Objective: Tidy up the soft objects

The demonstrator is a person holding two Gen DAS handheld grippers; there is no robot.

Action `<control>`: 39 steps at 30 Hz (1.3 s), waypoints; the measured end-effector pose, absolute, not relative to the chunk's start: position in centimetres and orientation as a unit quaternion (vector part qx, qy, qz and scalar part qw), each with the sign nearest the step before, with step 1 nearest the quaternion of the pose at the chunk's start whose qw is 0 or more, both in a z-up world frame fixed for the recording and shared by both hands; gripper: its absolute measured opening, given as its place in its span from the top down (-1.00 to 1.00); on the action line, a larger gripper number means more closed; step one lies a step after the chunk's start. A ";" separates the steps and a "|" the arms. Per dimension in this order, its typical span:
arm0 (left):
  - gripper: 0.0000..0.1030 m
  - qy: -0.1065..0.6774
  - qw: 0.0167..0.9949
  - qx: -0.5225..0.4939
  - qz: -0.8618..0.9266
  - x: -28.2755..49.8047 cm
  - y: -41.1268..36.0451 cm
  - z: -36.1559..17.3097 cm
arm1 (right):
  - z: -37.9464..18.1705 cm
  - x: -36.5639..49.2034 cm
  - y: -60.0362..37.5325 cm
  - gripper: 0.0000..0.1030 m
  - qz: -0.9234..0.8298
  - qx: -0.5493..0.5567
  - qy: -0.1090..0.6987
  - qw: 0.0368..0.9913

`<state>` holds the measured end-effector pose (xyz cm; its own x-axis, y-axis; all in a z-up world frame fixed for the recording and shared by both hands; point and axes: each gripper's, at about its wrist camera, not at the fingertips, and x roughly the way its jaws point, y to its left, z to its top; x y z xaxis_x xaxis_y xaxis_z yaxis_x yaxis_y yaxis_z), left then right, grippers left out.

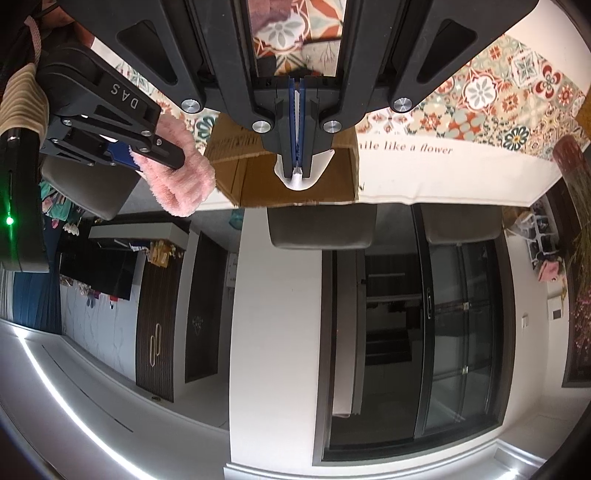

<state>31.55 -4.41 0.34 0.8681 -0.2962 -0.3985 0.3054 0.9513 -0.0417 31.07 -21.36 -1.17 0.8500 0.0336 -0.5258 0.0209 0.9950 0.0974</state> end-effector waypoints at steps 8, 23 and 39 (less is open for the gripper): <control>0.94 0.179 0.971 0.014 -0.157 33.4 -4.7 1.7 | 0.0 33.0 -21.3 0.46 0.003 0.047 0.256 0.966; 0.94 0.146 0.977 0.025 -0.152 38.0 -5.6 3.1 | 1.2 37.5 -20.8 0.46 0.006 0.022 0.232 0.972; 0.94 0.171 0.973 0.024 -0.155 43.7 -6.7 1.5 | -0.8 42.8 -21.1 0.46 0.003 0.018 0.263 0.965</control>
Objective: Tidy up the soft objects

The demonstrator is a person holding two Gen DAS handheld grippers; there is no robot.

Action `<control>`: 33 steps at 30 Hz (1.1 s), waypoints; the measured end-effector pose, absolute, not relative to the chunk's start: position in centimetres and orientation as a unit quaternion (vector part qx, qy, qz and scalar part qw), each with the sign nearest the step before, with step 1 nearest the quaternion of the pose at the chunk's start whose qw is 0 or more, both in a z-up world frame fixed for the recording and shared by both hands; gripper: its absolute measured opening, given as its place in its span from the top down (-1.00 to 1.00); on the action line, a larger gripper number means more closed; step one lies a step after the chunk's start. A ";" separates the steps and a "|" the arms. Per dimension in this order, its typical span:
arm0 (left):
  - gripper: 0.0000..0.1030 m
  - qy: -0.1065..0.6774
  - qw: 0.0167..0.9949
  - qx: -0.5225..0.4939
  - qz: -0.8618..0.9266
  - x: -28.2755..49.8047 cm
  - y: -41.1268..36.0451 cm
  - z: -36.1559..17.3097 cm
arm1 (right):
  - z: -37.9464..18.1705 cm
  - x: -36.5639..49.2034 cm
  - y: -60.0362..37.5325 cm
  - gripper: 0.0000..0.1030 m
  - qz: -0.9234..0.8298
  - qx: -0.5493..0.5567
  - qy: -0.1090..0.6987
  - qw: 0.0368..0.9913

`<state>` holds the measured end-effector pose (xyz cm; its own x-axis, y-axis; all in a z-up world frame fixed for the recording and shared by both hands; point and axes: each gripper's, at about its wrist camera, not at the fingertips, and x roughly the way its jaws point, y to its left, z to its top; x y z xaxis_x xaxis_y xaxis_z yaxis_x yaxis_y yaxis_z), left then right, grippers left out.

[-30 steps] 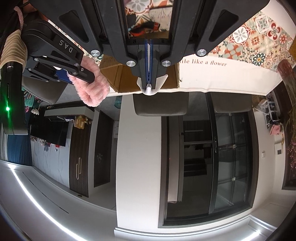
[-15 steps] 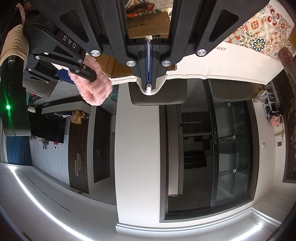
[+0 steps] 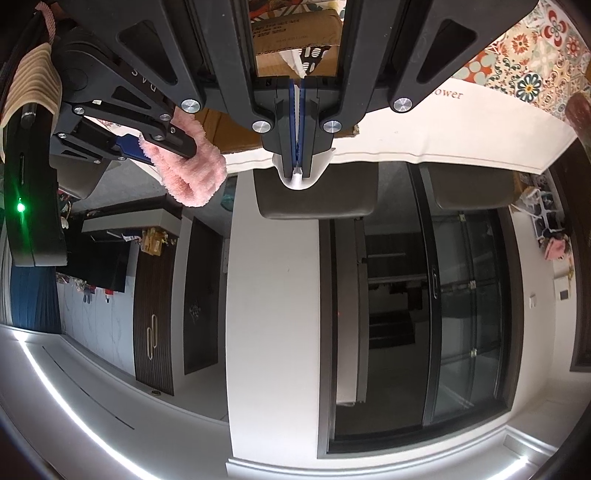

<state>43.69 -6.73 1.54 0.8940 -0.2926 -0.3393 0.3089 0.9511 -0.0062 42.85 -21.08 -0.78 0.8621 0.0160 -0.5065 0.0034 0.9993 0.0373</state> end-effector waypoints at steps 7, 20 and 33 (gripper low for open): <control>0.94 0.197 0.965 0.024 -0.170 45.9 -7.6 0.4 | -2.2 44.7 -21.7 0.45 0.002 0.021 0.290 0.957; 0.93 0.245 0.952 0.037 -0.178 48.5 -8.8 -2.0 | -5.2 47.6 -22.7 0.45 0.006 0.027 0.345 0.938; 0.44 0.262 0.949 0.038 -0.172 48.8 -8.5 -3.1 | -6.2 48.4 -22.3 0.09 0.005 0.017 0.363 0.932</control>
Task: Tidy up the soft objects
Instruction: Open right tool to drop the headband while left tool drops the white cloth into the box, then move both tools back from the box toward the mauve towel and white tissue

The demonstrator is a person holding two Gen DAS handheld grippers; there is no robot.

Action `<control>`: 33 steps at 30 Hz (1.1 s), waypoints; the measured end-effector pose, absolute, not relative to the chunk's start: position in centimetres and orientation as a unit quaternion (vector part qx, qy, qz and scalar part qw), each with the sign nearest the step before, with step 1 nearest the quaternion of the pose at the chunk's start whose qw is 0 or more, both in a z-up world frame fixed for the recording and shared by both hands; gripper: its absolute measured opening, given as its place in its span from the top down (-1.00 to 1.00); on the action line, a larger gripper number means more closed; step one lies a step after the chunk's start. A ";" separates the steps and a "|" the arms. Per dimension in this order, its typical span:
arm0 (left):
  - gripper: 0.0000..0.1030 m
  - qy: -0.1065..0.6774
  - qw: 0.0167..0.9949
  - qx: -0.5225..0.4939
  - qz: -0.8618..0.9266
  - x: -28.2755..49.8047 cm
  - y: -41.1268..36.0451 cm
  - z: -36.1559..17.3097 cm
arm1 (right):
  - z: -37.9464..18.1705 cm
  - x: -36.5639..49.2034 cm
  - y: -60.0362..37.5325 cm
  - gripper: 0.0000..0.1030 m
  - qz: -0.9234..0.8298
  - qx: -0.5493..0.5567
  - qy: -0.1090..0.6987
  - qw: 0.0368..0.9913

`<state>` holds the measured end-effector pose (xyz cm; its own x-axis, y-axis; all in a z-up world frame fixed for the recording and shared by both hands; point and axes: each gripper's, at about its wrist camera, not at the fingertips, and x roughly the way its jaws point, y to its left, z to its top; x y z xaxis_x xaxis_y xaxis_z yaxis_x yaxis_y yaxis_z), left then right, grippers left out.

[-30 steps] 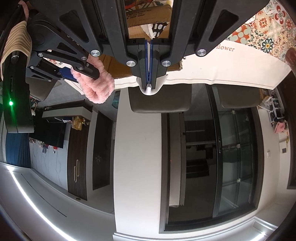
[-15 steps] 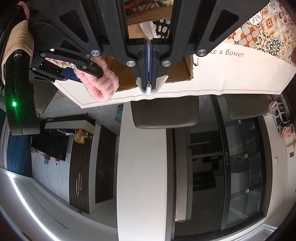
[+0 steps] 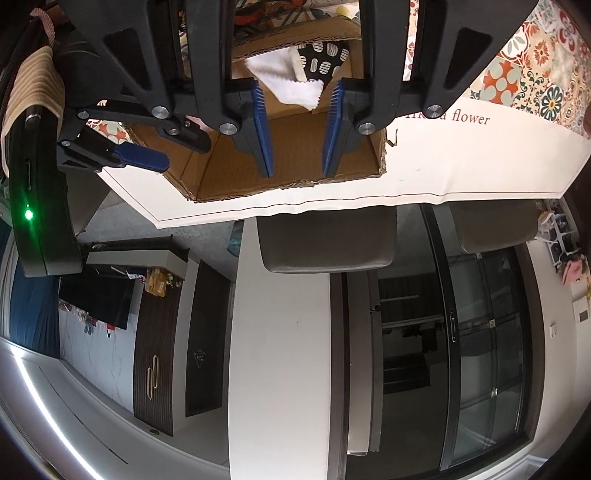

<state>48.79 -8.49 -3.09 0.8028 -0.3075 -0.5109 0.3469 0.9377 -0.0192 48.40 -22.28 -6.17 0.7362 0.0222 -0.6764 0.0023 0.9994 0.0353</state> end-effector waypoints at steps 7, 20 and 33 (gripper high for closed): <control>0.39 0.262 0.952 0.034 -0.157 48.3 -7.6 -3.0 | -5.3 47.4 -22.4 0.08 -0.004 0.024 0.355 0.934; 0.32 0.247 0.959 0.038 -0.131 44.9 -6.2 -1.0 | -2.5 43.4 -21.7 0.08 -0.010 0.028 0.319 0.947; 0.17 0.228 0.966 0.053 -0.106 40.2 -4.3 1.1 | -0.3 38.4 -20.1 -0.15 -0.007 0.031 0.289 0.957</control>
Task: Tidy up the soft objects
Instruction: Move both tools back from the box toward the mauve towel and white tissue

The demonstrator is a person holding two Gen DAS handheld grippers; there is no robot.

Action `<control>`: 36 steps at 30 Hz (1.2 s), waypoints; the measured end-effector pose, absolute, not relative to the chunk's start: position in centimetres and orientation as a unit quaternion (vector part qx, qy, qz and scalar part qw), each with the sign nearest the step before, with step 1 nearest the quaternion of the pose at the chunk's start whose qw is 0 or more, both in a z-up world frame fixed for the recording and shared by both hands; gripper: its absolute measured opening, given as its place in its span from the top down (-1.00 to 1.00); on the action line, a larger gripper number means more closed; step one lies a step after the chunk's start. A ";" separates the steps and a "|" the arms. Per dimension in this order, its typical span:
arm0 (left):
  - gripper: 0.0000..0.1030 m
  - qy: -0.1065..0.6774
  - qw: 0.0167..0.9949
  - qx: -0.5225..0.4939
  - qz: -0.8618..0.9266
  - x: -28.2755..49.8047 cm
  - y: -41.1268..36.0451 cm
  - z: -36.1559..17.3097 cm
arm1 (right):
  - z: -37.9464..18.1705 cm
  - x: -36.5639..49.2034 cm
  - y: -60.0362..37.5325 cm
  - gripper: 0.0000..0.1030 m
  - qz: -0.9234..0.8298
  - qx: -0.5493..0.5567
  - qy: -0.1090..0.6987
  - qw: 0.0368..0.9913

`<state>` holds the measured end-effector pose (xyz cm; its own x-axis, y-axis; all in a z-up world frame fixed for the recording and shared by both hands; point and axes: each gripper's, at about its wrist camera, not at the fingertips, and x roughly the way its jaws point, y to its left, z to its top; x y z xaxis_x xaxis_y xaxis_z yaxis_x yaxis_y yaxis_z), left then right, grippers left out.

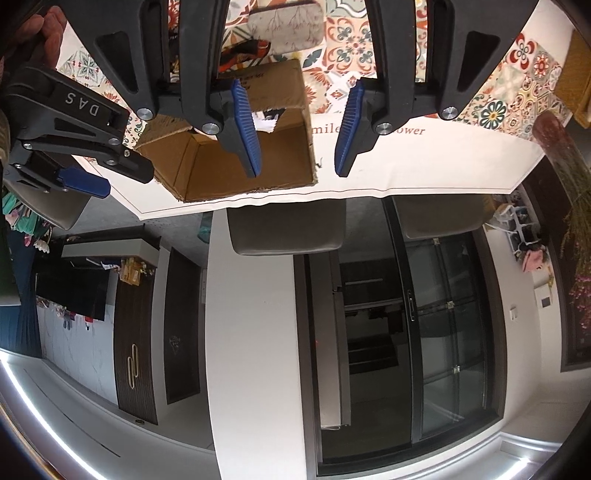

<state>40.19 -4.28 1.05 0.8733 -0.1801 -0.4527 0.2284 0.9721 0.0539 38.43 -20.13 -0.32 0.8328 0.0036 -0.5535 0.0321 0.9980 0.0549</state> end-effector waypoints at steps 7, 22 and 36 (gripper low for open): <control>-0.03 0.232 0.967 0.047 -0.096 37.9 -2.9 1.3 | 0.3 36.2 -19.0 -0.31 0.001 0.031 0.282 0.959; -0.44 0.245 0.967 0.037 -0.066 33.4 -0.3 0.6 | -0.5 32.5 -17.4 -0.38 0.012 0.039 0.297 0.954; -0.49 0.278 0.958 0.041 -0.057 29.9 1.3 -1.6 | -2.2 29.9 -16.2 -0.38 0.020 0.036 0.323 0.945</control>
<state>29.95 1.30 -1.56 0.8395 -0.0865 -0.5365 0.1322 0.9901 0.0473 29.93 -16.17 -2.23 0.7904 0.0613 -0.6095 -0.0154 0.9967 0.0803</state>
